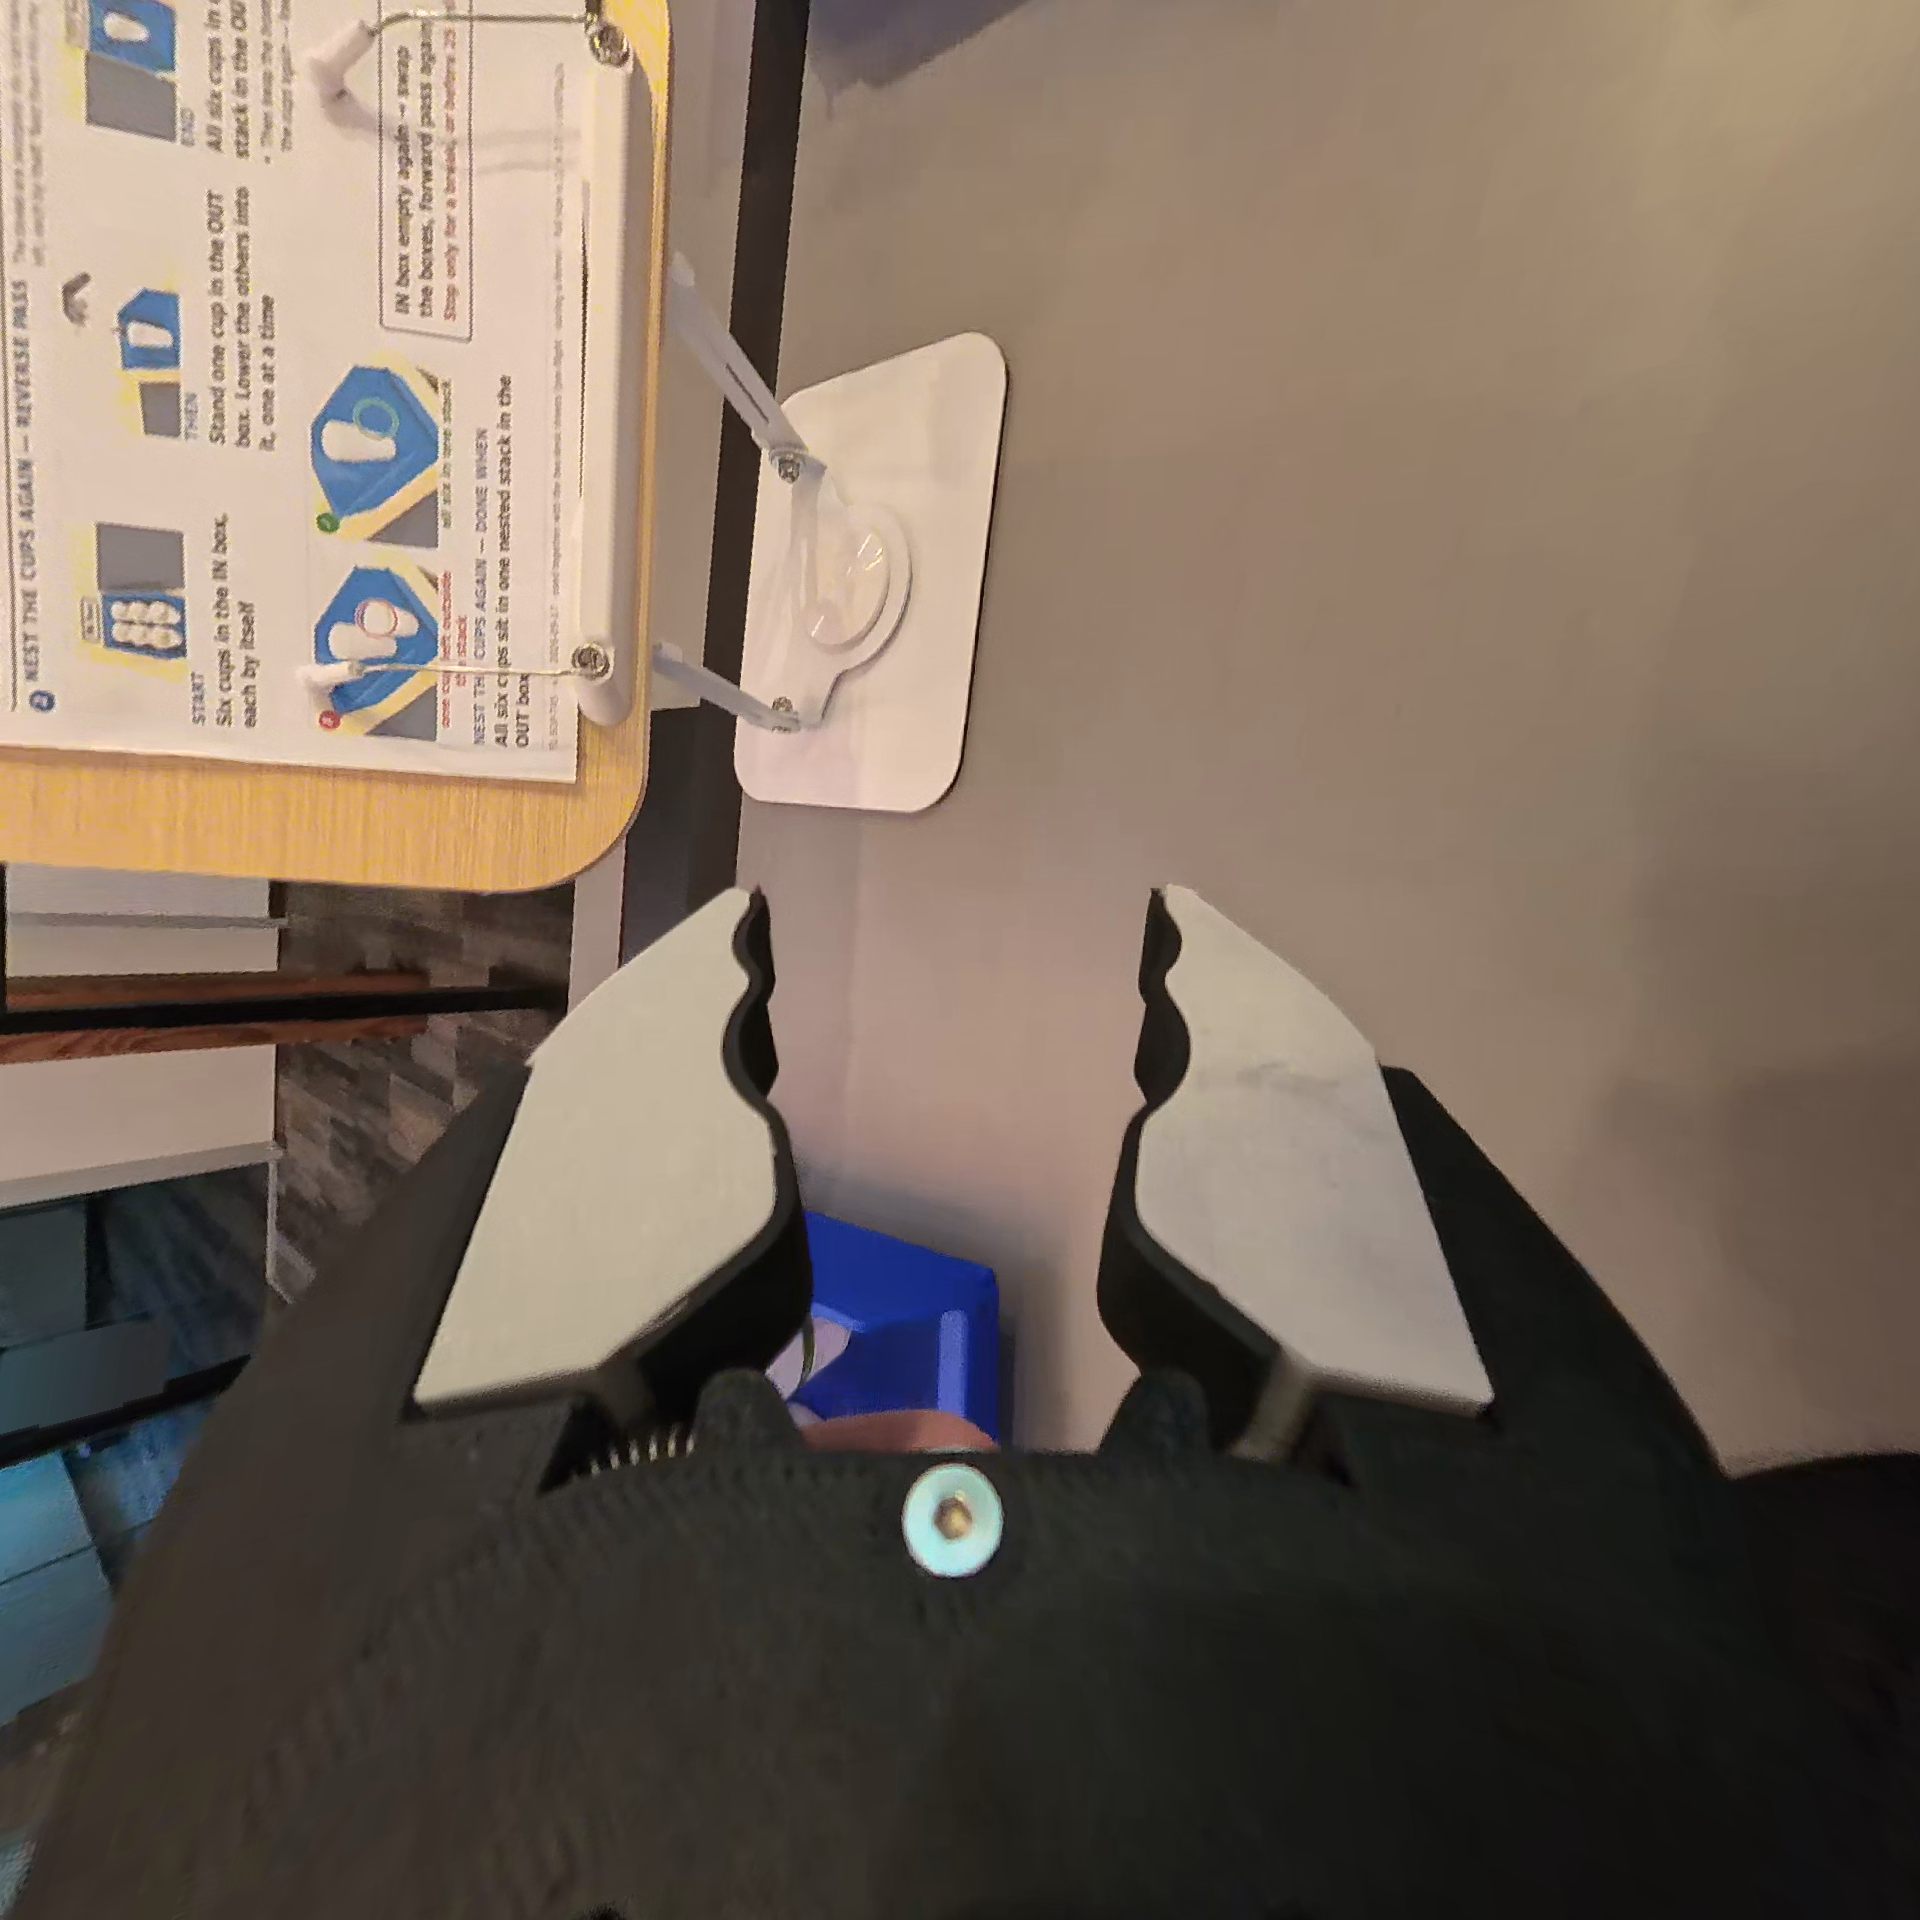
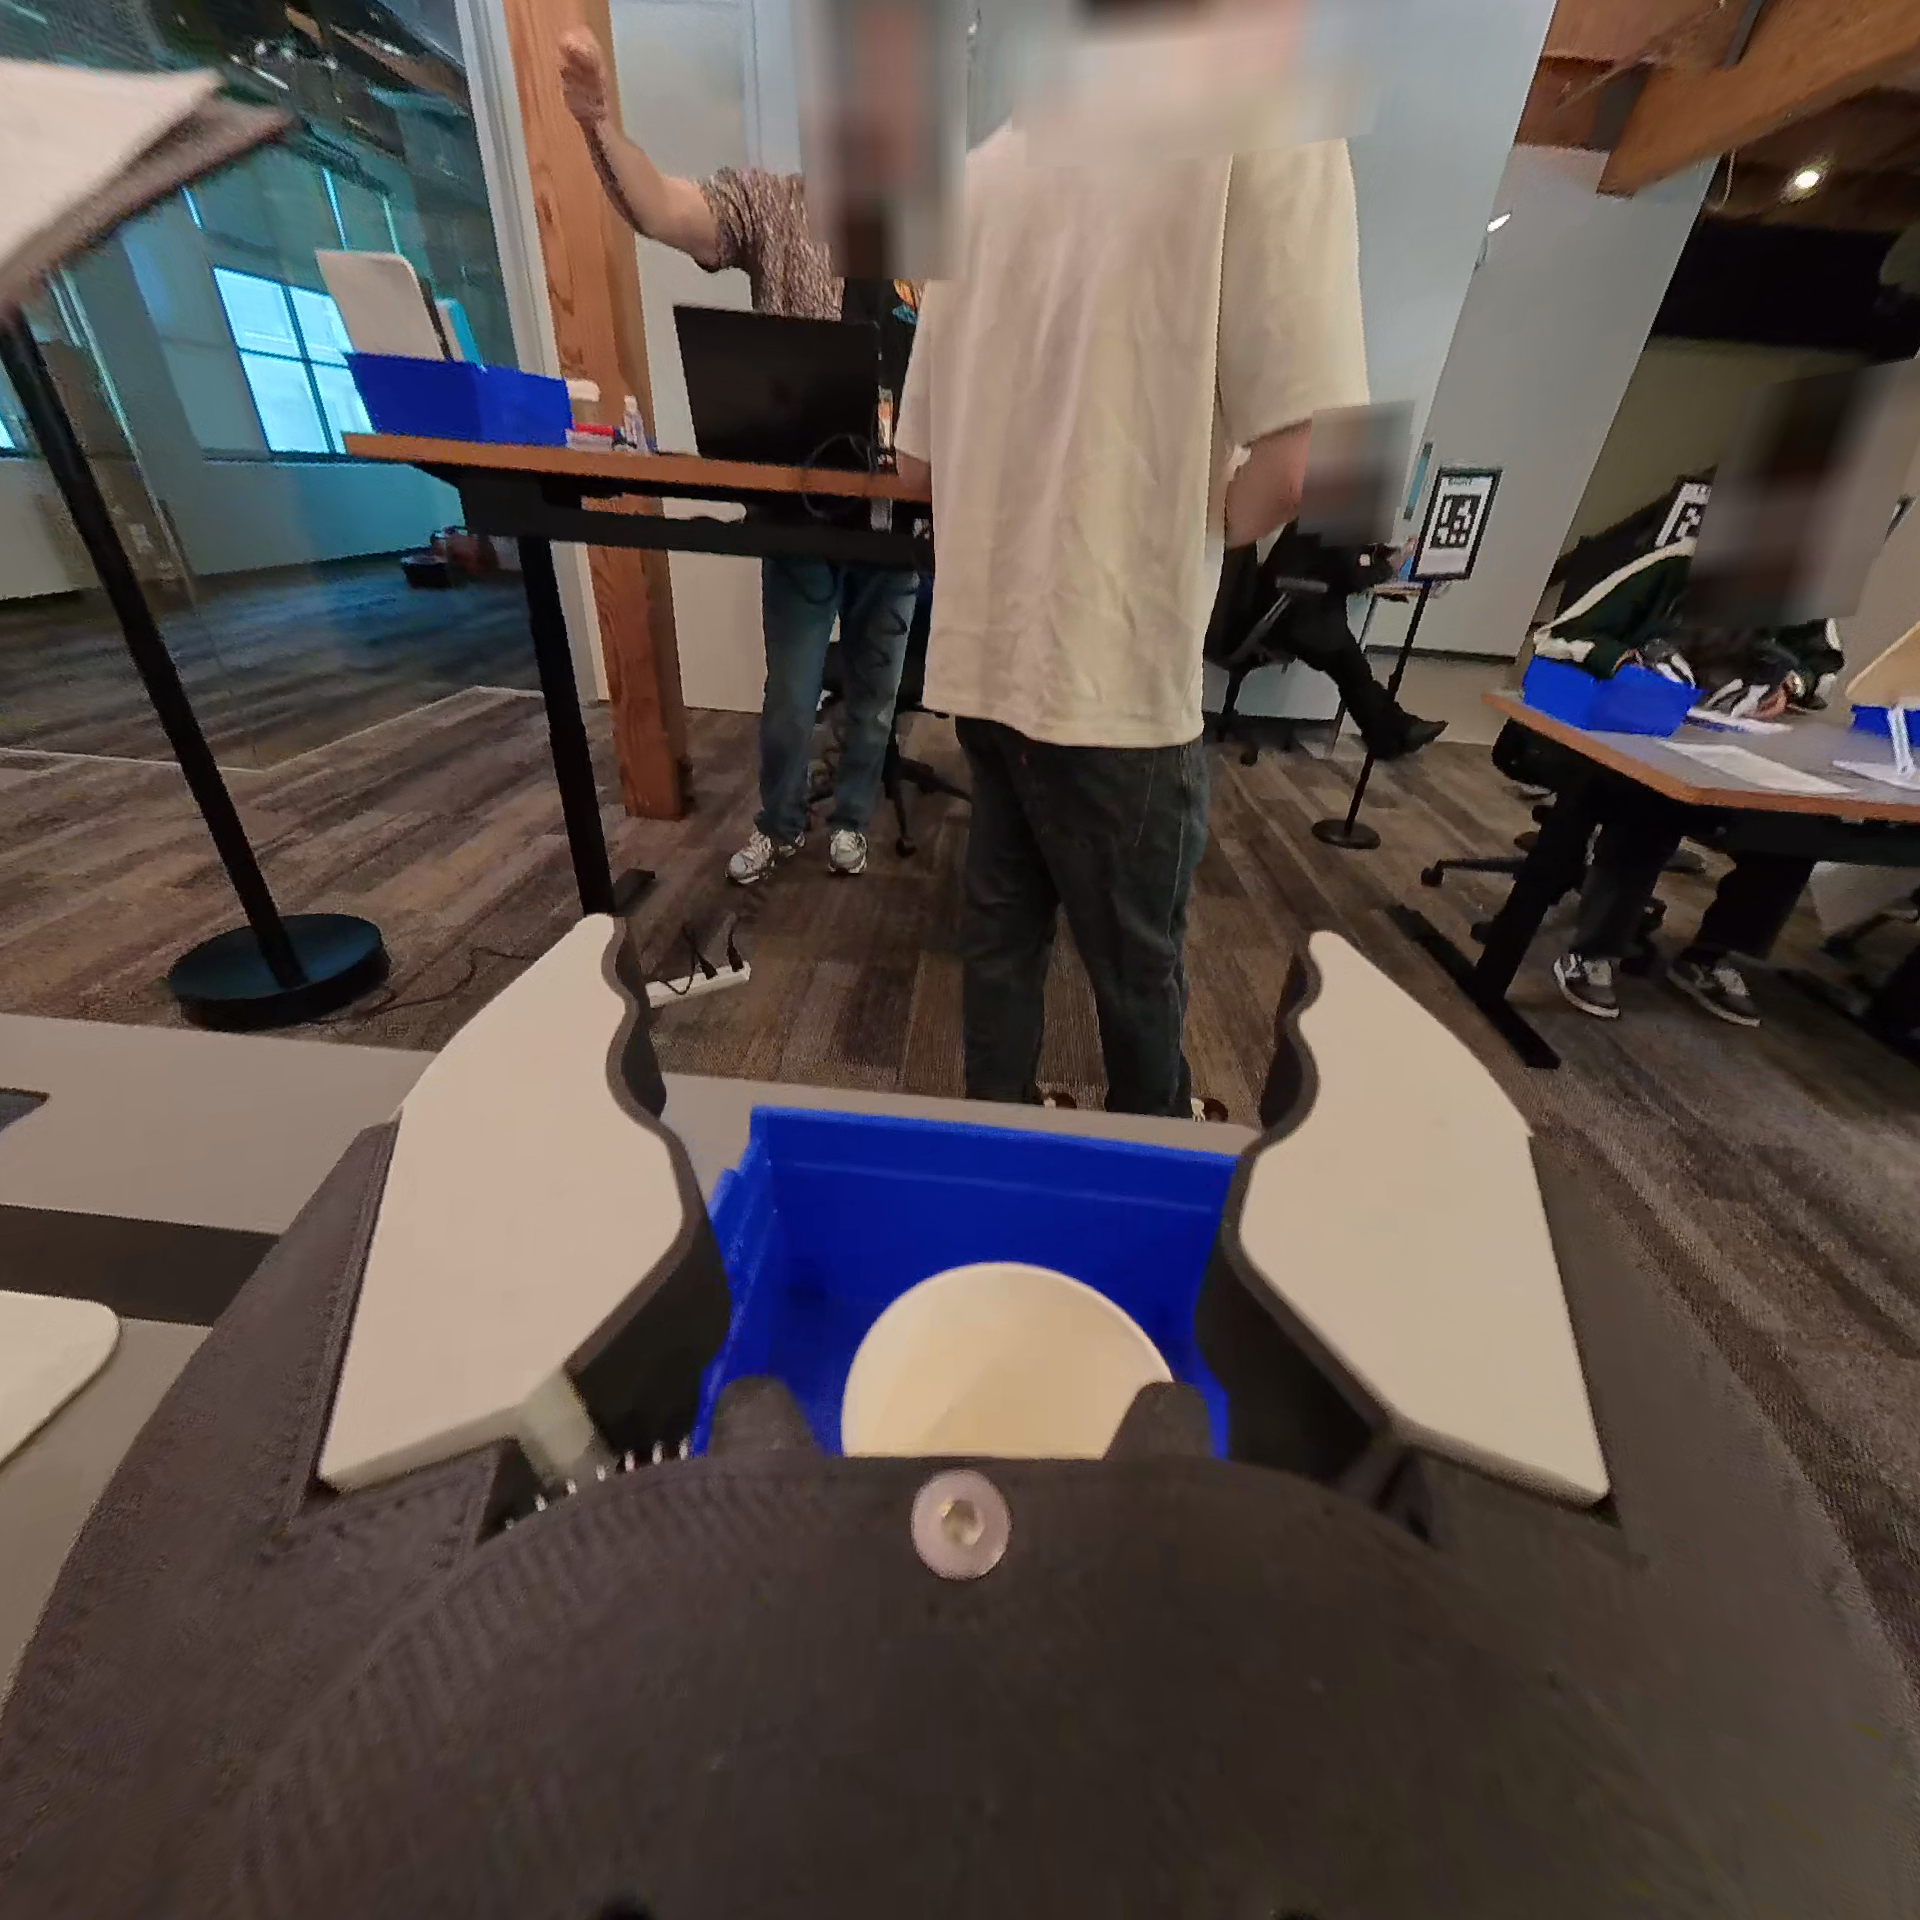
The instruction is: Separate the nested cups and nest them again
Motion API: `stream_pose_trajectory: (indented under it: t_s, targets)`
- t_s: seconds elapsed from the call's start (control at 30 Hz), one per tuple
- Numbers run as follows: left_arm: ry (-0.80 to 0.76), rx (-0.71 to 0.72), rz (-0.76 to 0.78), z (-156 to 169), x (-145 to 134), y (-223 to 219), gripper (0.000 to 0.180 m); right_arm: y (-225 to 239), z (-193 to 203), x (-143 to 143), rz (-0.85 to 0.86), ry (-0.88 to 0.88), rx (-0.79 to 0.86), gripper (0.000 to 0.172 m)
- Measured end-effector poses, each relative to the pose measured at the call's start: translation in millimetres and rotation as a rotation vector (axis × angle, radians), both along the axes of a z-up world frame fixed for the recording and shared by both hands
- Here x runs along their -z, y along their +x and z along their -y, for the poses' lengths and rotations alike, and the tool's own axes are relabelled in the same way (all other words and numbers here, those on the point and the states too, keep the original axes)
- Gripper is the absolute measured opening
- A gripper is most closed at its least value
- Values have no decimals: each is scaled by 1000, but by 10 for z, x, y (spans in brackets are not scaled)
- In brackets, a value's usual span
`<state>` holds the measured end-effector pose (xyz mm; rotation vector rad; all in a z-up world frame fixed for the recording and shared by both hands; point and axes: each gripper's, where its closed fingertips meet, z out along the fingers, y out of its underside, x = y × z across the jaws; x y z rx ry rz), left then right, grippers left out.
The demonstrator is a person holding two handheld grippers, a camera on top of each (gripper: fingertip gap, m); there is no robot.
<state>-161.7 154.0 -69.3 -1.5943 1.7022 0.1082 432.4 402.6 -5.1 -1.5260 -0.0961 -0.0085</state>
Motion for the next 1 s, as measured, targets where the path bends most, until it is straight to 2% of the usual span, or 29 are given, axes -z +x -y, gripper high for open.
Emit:
stream_pose_trajectory:
  t_s: [0.13, 0.27, 0.43, 0.53, 0.83, 1.0]
  targets:
    - [23, -8, 12, 32, -65, -76, 67, -109, 100, -495, -24, 24, -29, 117]
    - [50, 5, 57, 67, -118, -80, 67, -263, 562, -884, -191, 166, -72, 114]
    - [30, 0, 81, 73, -43, -136, 67, -505, 935, -780, -219, 248, -89, 107]
    - [20, -18, 72, 48, 17, -182, 67, -688, 851, -801, -166, 232, -144, 106]
    - [10, -56, 66, -70, 92, -214, 68, -1054, 853, -1196, -3, 315, -230, 102]
    - [19, -142, 33, -231, 108, -500, 68, -1131, 747, -1235, 110, 307, -239, 104]
